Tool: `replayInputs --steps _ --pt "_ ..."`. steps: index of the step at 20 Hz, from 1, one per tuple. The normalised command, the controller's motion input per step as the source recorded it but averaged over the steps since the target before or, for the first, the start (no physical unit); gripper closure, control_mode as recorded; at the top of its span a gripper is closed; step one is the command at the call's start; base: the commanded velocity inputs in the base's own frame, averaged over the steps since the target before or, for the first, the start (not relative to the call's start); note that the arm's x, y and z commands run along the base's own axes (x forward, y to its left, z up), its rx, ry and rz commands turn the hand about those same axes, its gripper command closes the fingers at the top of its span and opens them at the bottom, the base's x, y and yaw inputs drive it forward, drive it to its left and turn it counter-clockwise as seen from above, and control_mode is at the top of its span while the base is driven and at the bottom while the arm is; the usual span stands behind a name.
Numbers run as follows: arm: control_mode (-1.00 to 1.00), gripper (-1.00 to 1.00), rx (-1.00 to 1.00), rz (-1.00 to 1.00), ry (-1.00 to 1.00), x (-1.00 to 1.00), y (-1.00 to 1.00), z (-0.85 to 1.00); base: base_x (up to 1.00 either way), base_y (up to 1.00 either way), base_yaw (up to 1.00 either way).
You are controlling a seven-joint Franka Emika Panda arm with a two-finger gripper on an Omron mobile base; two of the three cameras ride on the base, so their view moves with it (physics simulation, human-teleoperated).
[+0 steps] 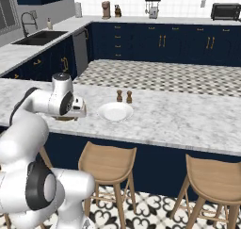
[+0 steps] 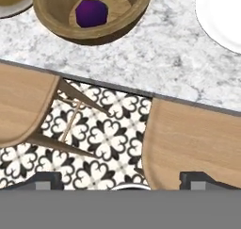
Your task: Pick the chicken drumstick and eggplant from their plates and place them in the bowl. Then put the bowl in the fridge.
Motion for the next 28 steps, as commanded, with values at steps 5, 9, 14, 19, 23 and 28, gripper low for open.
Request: replayInputs --steps 5,9,14,19,23,28 --pt "1.00 -1.00 0.00 -0.02 0.00 0.00 -0.02 0.05 -0.71 0.80 0.00" --pt "1.00 -1.00 0.00 0.00 0.00 0.00 0.00 0.00 -0.75 1.00 0.00" --pt "1.00 -1.00 0.00 0.00 0.00 0.00 0.00 0.00 -0.04 1.00 0.00" --pt "1.00 -1.00 0.00 0.00 0.00 0.00 0.00 0.00 0.88 0.39 0.00" --pt "1.00 -1.00 0.00 0.00 0.00 0.00 0.00 0.00 1.00 -0.07 0.00" --pt "1.00 -1.00 0.00 0.00 0.00 0.00 0.00 0.00 1.00 -0.01 -0.03"
